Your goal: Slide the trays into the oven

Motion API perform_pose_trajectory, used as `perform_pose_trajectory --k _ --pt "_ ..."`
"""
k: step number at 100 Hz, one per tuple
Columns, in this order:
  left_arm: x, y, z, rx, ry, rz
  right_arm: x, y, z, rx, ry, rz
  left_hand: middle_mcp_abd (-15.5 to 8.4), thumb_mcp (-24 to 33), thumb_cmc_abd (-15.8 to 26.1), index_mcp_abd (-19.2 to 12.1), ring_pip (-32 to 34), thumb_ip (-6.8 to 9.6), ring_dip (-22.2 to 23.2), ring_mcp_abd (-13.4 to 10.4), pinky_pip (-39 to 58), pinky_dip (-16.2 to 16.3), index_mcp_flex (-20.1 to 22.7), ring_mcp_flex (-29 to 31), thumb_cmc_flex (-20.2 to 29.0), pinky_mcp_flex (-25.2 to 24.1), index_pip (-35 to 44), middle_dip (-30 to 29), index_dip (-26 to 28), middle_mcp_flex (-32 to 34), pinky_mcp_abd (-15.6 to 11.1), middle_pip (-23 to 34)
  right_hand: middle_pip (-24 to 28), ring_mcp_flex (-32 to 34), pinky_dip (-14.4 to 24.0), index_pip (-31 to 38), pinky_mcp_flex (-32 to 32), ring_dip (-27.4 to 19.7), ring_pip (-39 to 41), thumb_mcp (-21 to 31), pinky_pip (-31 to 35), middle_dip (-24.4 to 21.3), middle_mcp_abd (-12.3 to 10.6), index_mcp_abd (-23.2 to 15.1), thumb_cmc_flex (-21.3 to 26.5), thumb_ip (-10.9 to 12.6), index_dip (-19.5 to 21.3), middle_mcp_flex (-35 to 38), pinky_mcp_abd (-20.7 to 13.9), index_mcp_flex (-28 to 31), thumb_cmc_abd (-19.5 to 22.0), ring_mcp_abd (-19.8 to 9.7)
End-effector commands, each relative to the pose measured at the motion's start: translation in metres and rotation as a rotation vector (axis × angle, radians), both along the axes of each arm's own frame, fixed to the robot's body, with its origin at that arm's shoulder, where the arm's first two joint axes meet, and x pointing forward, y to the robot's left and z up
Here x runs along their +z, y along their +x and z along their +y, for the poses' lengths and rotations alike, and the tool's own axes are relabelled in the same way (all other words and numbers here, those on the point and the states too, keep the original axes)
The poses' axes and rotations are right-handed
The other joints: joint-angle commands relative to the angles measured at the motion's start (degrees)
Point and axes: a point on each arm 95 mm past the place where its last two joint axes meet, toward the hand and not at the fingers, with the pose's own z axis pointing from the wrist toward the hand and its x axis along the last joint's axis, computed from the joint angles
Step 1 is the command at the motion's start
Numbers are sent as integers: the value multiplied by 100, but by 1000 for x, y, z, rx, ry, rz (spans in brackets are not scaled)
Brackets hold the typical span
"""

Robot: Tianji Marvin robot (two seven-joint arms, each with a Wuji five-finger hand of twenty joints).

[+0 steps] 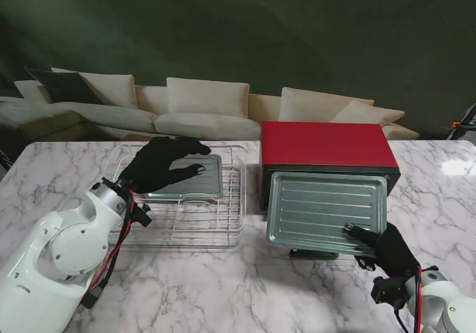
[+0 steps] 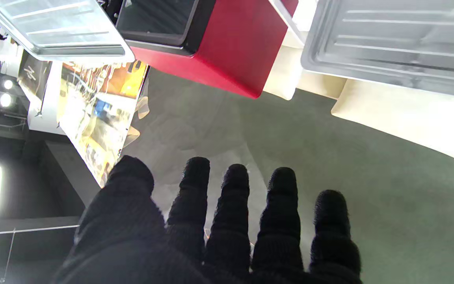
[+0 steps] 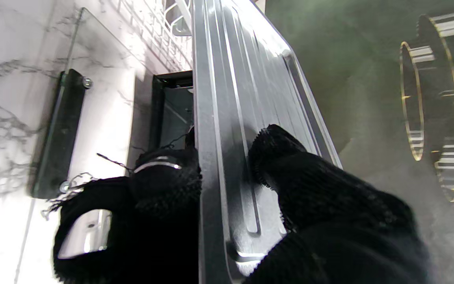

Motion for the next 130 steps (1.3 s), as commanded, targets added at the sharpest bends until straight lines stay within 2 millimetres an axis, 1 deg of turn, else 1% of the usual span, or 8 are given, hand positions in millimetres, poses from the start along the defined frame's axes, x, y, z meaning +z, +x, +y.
perform_pose_trajectory --k 1,30,48,86,93,99,108,130 --pt "-8 -1 1 -2 12 21 -9 -1 -6 -2 10 32 -102 -139 256 46 102 -45 112 -15 93 112 68 101 26 -77 26 56 71 175 166 38 603 205 42 158 317 247 492 495 697 161 -261 -394 480 276 86 321 -340 179 317 -525" --pt "-17 1 5 16 13 47 -28 4 -23 8 101 154 -86 -132 255 61 99 -41 143 1 91 119 76 105 50 -88 18 83 100 193 165 44 601 201 -9 131 312 220 479 463 703 203 -256 -372 483 321 108 262 -379 136 352 -544" --pt "-23 2 5 23 12 61 -38 9 -27 9 132 213 -85 -134 268 65 103 -40 156 0 92 125 83 111 47 -89 17 92 115 202 165 48 606 205 -30 114 311 207 474 450 697 224 -264 -353 490 337 125 240 -385 116 361 -558" --pt "-30 5 3 15 19 83 -56 24 -23 56 192 340 -84 -136 269 63 104 -40 169 7 86 130 89 115 40 -89 7 101 124 212 160 53 628 211 -82 70 315 210 537 390 700 287 -291 -358 498 356 193 206 -452 79 407 -644" --pt "-30 5 3 13 20 83 -59 27 -22 64 201 356 -81 -134 272 77 105 -40 171 12 83 130 91 117 43 -92 7 102 124 215 160 54 632 213 -87 75 318 214 551 377 710 296 -307 -388 492 360 210 203 -469 86 411 -664" --pt "-30 6 3 11 23 83 -63 29 -21 77 214 369 -82 -137 274 64 109 -41 173 10 83 131 96 124 35 -88 8 104 125 222 155 57 653 215 -102 56 323 223 598 322 740 340 -379 -492 478 378 249 182 -535 91 445 -750" --pt "-29 6 4 7 33 83 -67 32 -21 90 238 388 -83 -134 273 70 108 -40 174 9 83 133 99 122 41 -87 10 105 127 224 159 58 670 224 -113 43 327 239 665 291 772 385 -402 -537 478 394 286 174 -570 121 459 -808" --pt "-28 7 6 1 48 80 -77 42 -20 106 242 422 -77 -135 278 73 111 -41 177 18 85 136 105 131 38 -86 18 106 141 234 172 59 666 217 -130 17 326 240 703 271 778 427 -415 -586 470 401 322 162 -577 122 484 -831"
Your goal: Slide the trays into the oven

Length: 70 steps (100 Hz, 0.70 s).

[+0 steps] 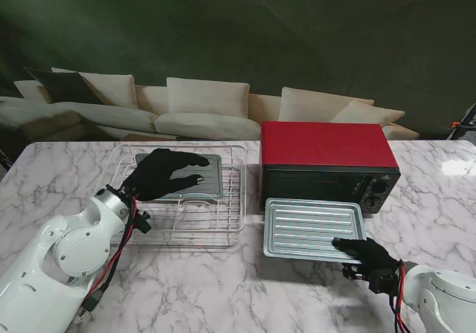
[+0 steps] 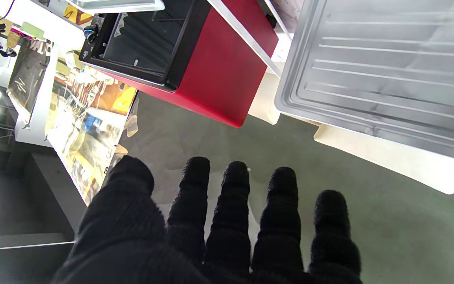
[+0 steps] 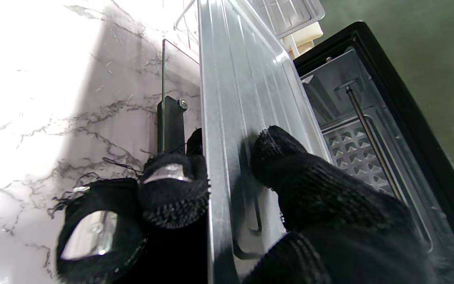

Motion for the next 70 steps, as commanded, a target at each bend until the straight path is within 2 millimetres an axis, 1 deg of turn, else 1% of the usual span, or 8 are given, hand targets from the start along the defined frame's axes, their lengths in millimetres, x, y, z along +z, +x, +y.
perform_pose_trajectory --k 1,16,29,50,70 --pt "-1 1 0 -8 13 9 -4 3 1 5 0 13 -77 -133 273 67 104 -40 131 7 85 132 103 127 45 -84 17 94 74 99 170 34 496 216 -71 149 273 235 419 351 730 150 -362 -597 467 363 243 161 -322 141 421 -514" --pt "-2 2 -2 -11 13 10 -8 10 4 10 1 20 -89 -132 274 64 105 -40 132 -2 86 134 104 130 46 -85 22 97 86 108 159 37 490 219 -100 135 276 226 428 316 713 193 -400 -655 464 369 291 143 -295 147 440 -505" --pt "-3 2 -2 -11 14 14 -10 18 3 21 -1 14 -82 -136 281 68 105 -40 134 0 85 134 99 130 38 -90 20 98 92 107 165 37 528 224 -121 132 309 255 570 173 871 331 -570 -859 447 405 420 118 -471 92 533 -668" --pt "-5 1 -1 -5 15 15 -15 28 1 0 9 18 -83 -136 276 69 105 -40 134 1 89 136 105 126 42 -86 16 98 96 103 158 38 534 223 -141 145 317 276 654 134 945 403 -584 -890 457 426 458 111 -525 83 544 -698" --pt "-5 0 -1 -5 18 18 -20 34 -3 -27 28 16 -79 -137 282 75 103 -42 134 7 90 137 108 120 39 -87 12 99 92 106 159 39 528 224 -156 150 325 285 693 107 989 440 -606 -932 454 436 473 120 -553 87 555 -707"
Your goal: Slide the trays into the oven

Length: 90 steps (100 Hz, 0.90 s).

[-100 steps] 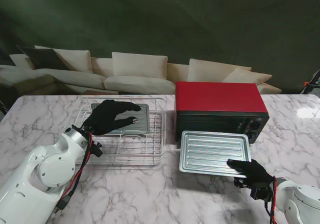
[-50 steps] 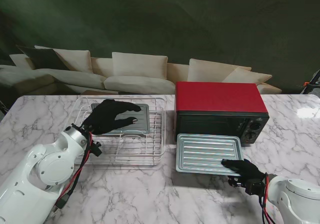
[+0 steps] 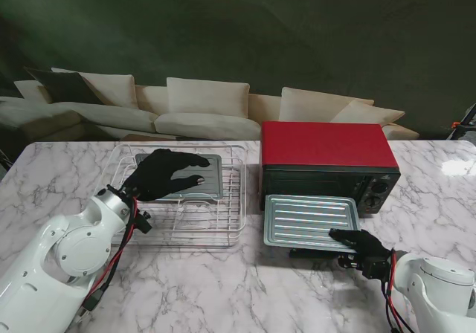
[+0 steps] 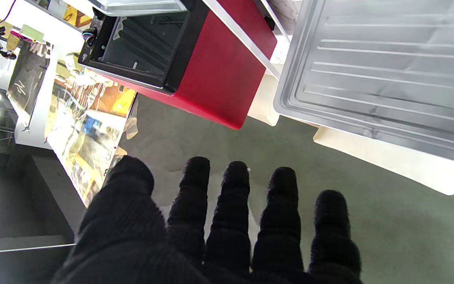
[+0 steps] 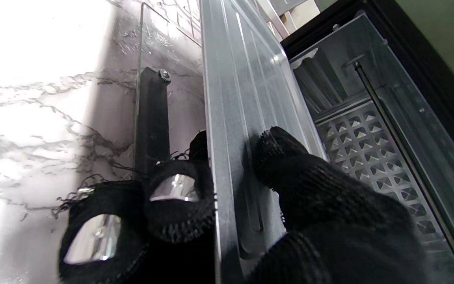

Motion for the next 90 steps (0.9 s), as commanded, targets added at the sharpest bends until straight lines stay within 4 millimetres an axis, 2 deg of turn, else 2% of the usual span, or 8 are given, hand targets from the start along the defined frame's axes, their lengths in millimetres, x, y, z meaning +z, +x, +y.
perform_pose_trajectory --k 1,43,90 --pt "-4 -1 0 -4 11 18 -2 2 0 -9 8 0 -82 -136 280 69 102 -41 133 2 88 128 106 118 41 -90 12 43 81 105 160 39 459 210 -43 241 291 146 342 264 856 139 -482 -912 453 362 253 131 -344 93 449 -459" --pt "-4 0 -2 -12 18 22 -5 18 -1 -15 15 1 -86 -133 282 69 102 -40 133 -2 86 128 107 122 49 -88 17 43 96 111 159 39 440 208 -84 246 288 142 352 216 880 192 -517 -964 454 378 280 102 -373 62 486 -474" --pt "-3 0 -3 -13 20 22 -8 4 -9 -40 18 -9 -80 -133 281 60 99 -41 131 0 78 127 114 121 45 -91 19 43 102 115 159 36 422 206 -117 261 282 129 334 234 872 216 -483 -949 469 379 306 87 -361 74 480 -458"
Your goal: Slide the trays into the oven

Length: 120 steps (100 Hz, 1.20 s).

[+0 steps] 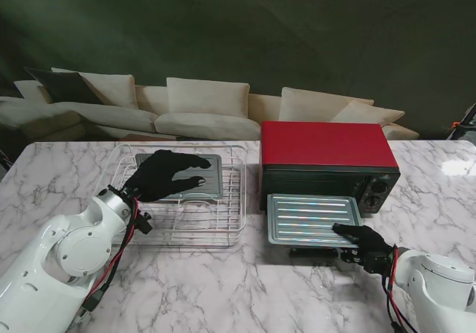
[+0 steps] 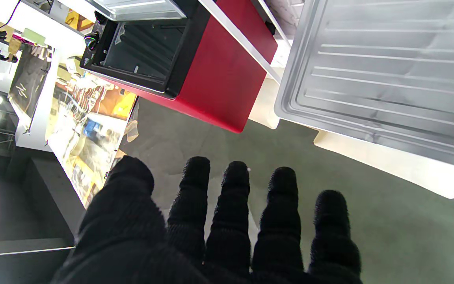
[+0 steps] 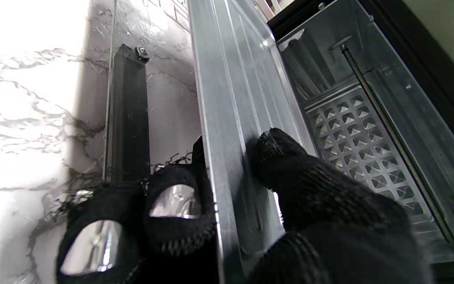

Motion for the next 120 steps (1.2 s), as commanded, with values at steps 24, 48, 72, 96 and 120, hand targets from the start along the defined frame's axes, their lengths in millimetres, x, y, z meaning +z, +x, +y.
perform_pose_trajectory --k 24,48,72,96,120 --pt "-2 0 -1 -9 13 12 -3 -7 -4 -11 -13 1 -83 -135 286 64 99 -42 131 4 75 126 110 121 39 -91 9 42 45 114 167 34 338 143 -60 272 79 32 83 299 824 130 -341 -910 436 240 188 84 -281 158 427 -402" --pt "-2 0 -2 -11 13 14 3 3 -2 -12 -24 -8 -79 -136 294 64 99 -43 130 6 71 126 105 120 35 -92 6 42 42 119 158 36 330 141 -73 272 73 17 55 297 805 130 -331 -903 442 235 192 64 -261 144 437 -373" --pt "-3 -1 -1 -9 13 15 1 13 0 -18 -41 5 -78 -136 301 66 98 -43 131 5 67 125 104 117 39 -94 9 43 46 118 159 35 317 141 -92 291 63 2 30 290 765 121 -333 -927 446 229 196 56 -214 140 445 -347" --pt "-2 -1 -1 -9 14 16 -5 17 4 -23 -24 19 -74 -131 296 64 101 -42 132 8 67 127 111 122 47 -93 11 42 48 117 157 33 311 140 -100 299 60 -13 6 283 746 111 -332 -941 445 226 188 40 -182 129 462 -325" --pt "-2 -1 -1 -10 14 16 -10 15 11 -19 -13 29 -68 -140 311 68 99 -46 131 13 60 126 102 121 29 -97 2 41 43 127 163 32 306 139 -113 297 51 -26 -14 276 712 105 -331 -956 447 225 192 27 -137 136 465 -302"
